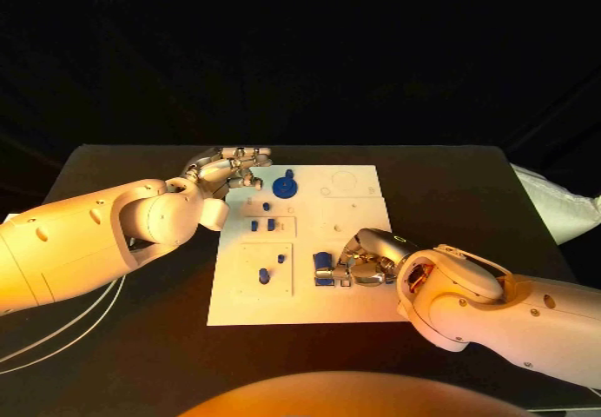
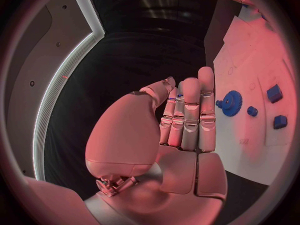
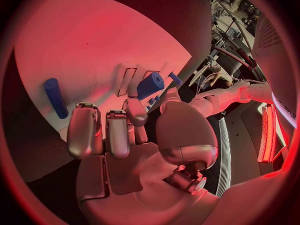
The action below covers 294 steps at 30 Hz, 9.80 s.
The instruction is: Assemble the parts on the task board
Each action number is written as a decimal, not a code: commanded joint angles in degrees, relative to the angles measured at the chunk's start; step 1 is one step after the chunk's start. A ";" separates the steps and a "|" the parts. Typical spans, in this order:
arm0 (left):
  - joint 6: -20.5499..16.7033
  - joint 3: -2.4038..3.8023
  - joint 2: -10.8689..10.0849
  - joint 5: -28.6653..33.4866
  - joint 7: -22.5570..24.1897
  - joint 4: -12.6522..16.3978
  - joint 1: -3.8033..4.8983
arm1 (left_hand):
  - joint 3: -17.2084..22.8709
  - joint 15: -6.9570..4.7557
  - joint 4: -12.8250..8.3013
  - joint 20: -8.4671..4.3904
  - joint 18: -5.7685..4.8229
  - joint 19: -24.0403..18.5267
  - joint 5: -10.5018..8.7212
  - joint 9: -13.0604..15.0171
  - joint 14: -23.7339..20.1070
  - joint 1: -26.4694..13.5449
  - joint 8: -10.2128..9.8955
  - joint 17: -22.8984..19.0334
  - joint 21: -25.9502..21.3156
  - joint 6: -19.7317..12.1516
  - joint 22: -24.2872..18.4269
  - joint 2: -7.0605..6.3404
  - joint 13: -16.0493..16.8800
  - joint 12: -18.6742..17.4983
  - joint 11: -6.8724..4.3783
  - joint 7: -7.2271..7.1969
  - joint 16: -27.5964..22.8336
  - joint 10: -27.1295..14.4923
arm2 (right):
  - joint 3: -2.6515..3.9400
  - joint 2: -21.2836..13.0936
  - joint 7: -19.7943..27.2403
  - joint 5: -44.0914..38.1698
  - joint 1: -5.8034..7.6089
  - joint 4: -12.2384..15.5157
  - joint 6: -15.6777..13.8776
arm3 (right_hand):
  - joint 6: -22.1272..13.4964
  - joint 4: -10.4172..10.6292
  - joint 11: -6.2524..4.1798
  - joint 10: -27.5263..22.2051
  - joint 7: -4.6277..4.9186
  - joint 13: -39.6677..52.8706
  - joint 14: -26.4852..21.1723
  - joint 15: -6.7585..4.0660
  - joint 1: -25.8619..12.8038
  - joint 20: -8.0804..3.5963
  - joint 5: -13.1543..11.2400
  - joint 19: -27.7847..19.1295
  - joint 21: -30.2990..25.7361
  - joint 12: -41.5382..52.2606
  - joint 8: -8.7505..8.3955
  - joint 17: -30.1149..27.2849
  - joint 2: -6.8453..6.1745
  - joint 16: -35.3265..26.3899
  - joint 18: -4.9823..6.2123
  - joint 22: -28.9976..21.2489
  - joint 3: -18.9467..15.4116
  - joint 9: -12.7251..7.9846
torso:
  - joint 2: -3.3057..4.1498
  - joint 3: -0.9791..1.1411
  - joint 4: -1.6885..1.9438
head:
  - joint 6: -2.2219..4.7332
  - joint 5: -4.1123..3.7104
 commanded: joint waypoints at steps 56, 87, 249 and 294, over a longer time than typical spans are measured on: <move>1.32 0.02 0.00 -0.76 -0.37 0.37 -0.05 | -0.22 0.13 -0.39 0.03 0.61 -0.33 0.34 -0.04 -0.39 0.11 0.29 -0.20 -0.32 -0.55 -0.11 0.63 0.07 0.47 0.17 0.17 -0.32 -0.70 | -0.47 -13.94 1.25 -4.41 3.36 1.62 9.66 | -2.38 -6.08 0.73 -3.80 1.17 -5.65 3.22 0.66 18.85 0.53 10.69 -0.82 -0.46 -10.97 -3.27 0.41 4.12 -1.69 -0.91 -0.40 2.70 2.30 | -0.09 0.07 -0.57 | 0.10 -2.10; 1.71 0.02 -0.05 -0.80 -0.69 0.08 -0.09 | -0.35 0.17 -0.49 0.05 0.60 -0.34 0.35 -0.08 -0.43 0.04 0.21 -0.28 -0.37 -0.82 -0.14 0.54 0.04 0.55 0.24 0.25 -0.28 -0.96 | -0.47 -6.80 -0.16 -21.98 0.45 -1.86 18.63 | -1.59 -9.03 0.34 -3.50 0.83 -6.14 3.31 0.32 25.10 0.24 -0.25 -0.74 -0.47 -12.02 -3.96 0.58 4.96 -1.88 -0.99 -0.07 5.87 2.46 | -0.10 0.02 -0.63 | -0.31 -1.77; -14.69 0.53 6.70 -1.08 9.30 -7.87 -4.13 | -15.97 -0.84 0.56 -0.18 -4.80 -50.95 -5.46 -3.90 -46.55 -46.86 -5.44 -29.75 -27.29 -36.04 -42.18 7.54 -4.95 -10.88 -1.82 -6.17 -52.07 -39.40 | 1.53 9.44 57.34 76.28 8.00 -32.83 -6.36 | -41.43 -16.94 0.74 -53.61 1.53 -66.86 -55.47 4.65 -22.82 3.31 0.73 -55.13 -72.64 -64.33 -15.28 -74.90 2.90 -82.93 -0.48 -65.40 12.14 -15.47 | -9.21 1.63 0.47 | 13.29 0.32; -32.78 1.41 3.33 -5.11 15.70 5.52 -7.46 | -26.96 -0.84 0.56 -6.46 -9.78 -70.73 -5.46 -3.90 -69.94 -79.30 -5.44 -29.75 -27.29 -59.66 -55.44 7.54 -4.95 -10.88 -5.91 -10.41 -57.51 -65.44 | 2.23 7.76 62.38 83.92 4.74 -19.72 -22.67 | -64.56 -16.94 0.74 -78.98 -3.34 -66.86 -83.93 4.65 -54.88 -1.63 -4.99 -81.35 -78.36 -64.33 -15.28 -74.90 2.90 -82.93 -5.71 -65.40 12.14 -15.47 | -9.49 1.75 0.60 | 13.64 0.43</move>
